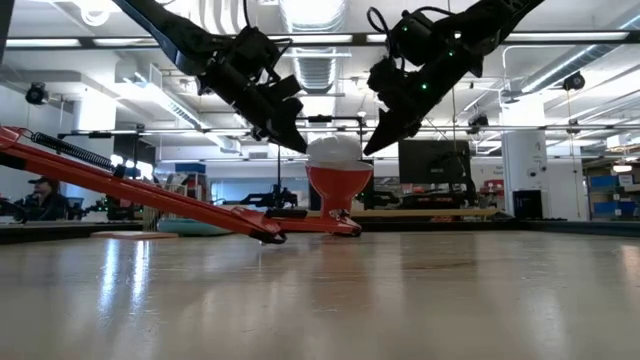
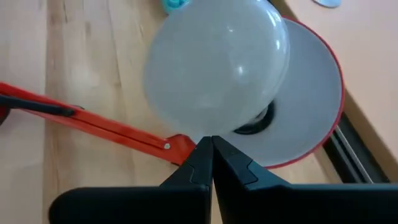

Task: Screw lightbulb
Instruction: Remove the light bulb from the red lamp

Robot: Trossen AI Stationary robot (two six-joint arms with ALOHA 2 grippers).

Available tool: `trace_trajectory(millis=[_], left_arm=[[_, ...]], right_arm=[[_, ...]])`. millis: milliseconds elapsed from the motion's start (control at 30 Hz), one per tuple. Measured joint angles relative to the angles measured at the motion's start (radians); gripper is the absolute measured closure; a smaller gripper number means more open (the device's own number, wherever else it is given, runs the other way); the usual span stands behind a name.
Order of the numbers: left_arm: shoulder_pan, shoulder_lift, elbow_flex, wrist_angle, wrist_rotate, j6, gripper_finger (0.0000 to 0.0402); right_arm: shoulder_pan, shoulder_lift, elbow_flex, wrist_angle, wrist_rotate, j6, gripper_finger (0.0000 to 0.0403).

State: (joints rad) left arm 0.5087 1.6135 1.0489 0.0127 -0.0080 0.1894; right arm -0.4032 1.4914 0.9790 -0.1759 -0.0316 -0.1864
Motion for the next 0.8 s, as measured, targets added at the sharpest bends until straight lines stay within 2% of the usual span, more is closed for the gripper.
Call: trace_trajectory(millis=[133,300,433,600,800], left_arm=[[-0.013,0.004,0.0,-0.007,0.028,0.0,0.0401],[-0.019,-0.007,0.0,-0.05,0.008,0.007,0.0401],[-0.019,-0.022,0.0,-0.079,-0.01,0.008,0.0401],[-0.05,-0.028,0.0,-0.135,-0.01,0.004,0.0401],[-0.119,-0.028,-0.017,-0.18,-0.026,-0.019,0.0401]], right_arm=[[0.001,0.0,0.0,0.006,0.029,-0.006,0.0403],[0.0,0.0,-0.001,-0.006,0.117,-0.061,0.0403],[0.0,0.0,-0.006,-0.006,0.12,-0.14,0.0392],[0.001,0.0,-0.01,0.005,0.114,-0.217,0.0335],[0.004,0.0,-0.022,0.093,0.005,-0.269,0.0251]])
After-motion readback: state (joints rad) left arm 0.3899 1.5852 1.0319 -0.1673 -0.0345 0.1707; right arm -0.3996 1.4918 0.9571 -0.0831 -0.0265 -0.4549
